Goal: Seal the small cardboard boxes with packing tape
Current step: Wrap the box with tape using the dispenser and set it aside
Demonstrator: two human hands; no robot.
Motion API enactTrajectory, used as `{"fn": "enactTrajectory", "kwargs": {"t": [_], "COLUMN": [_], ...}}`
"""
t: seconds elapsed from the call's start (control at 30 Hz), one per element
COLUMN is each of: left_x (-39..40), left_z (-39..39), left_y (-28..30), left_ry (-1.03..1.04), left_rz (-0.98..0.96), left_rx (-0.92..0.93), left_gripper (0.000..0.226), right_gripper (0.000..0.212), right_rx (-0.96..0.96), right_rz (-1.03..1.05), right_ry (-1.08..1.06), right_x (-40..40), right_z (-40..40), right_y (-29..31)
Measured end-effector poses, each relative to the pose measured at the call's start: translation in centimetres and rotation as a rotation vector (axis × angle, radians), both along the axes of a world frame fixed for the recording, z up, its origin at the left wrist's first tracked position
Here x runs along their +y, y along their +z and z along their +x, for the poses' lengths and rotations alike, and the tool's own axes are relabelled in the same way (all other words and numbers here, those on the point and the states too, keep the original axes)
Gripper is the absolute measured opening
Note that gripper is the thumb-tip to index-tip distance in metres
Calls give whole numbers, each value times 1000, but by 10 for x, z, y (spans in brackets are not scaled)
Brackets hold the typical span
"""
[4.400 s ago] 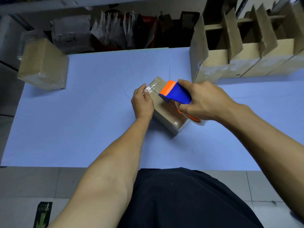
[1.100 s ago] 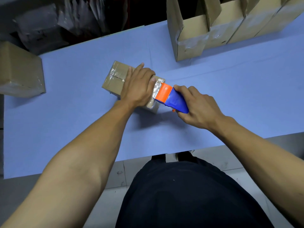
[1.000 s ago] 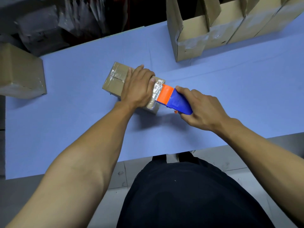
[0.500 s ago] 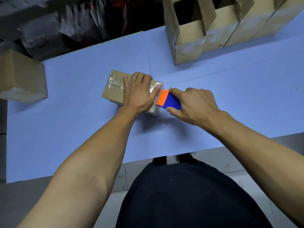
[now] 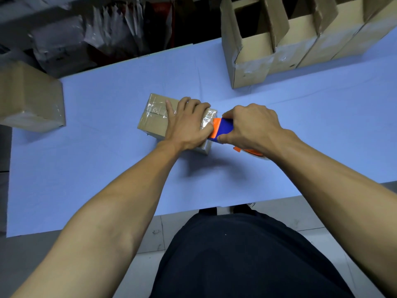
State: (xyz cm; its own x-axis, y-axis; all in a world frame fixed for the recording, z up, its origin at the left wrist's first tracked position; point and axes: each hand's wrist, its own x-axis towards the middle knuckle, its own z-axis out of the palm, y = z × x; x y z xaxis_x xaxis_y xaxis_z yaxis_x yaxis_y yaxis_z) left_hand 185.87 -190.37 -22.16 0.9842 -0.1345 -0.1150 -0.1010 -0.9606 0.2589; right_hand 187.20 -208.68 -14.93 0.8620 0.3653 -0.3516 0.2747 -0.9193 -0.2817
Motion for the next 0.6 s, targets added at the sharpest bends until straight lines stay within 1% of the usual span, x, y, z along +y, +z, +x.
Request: {"fn": "enactTrajectory", "kwargs": {"t": [0.17, 0.37, 0.5, 0.6], "left_x": [-4, -5, -6, -7], "left_z": [-1, 2, -2, -7], "left_y": [2, 3, 3, 1], "left_ry": [25, 69, 62, 54], "left_rz": [18, -48, -36, 6], "left_rx": [-24, -5, 1, -2], "left_gripper": [52, 47, 46, 48], "right_gripper": [40, 44, 30, 26], "right_rx": [-6, 88, 55, 97], "right_rz": [-56, -41, -132, -146], "right_ry": [-2, -50, 18, -11], "right_x": [6, 7, 19, 26], "right_z": [-6, 1, 1, 6], "right_y": [6, 15, 24, 30]}}
